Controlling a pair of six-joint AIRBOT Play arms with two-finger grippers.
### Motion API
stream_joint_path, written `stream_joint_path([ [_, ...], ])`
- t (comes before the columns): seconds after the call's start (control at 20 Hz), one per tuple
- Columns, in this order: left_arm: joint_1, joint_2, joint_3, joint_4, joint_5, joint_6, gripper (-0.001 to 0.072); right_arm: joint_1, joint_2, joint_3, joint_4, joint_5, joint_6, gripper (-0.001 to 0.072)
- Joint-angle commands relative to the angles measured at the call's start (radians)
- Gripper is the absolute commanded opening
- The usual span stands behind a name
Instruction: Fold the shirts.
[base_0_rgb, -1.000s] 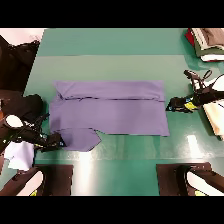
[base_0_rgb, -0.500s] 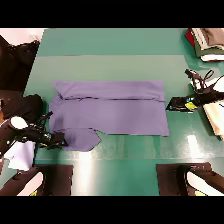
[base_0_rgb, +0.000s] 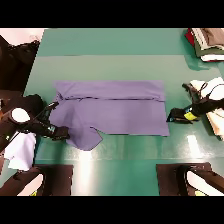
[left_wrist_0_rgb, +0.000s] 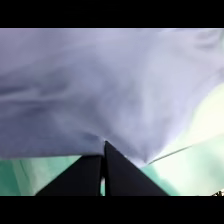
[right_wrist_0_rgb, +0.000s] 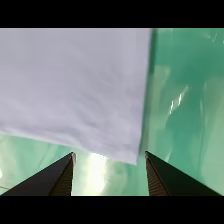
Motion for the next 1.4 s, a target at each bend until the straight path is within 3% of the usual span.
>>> stream_joint_path([
  [0.0,-0.005,0.0,0.063,0.0,-0.014,0.006,0.0025,-0.039,0.0,-0.12,0.002,-0.029,0.0,0.0508],
  [0.6,-0.005,0.0,0.068,0.0,-0.031,0.006,0.0025,-0.004,-0.056,-0.209,0.105,-0.179,-0.012,0.042],
  [0.75,-0.005,0.0,0.069,0.0,-0.032,0.017,0.0025,0.051,-0.073,-0.188,0.097,-0.172,-0.04,0.0029],
  [0.9,-0.005,0.0,0.091,0.0,-0.098,0.025,0.0024,0.061,-0.007,-0.134,0.086,-0.093,-0.041,0.0017],
  [1.05,-0.005,0.037,0.156,0.0,-0.194,0.023,0.0024,0.061,0.129,-0.054,-0.017,0.073,-0.03,0.0016],
  [1.35,-0.005,0.205,0.263,-0.037,-0.408,-0.084,0.0024,0.061,0.351,0.064,-0.088,0.27,0.082,0.0016],
])
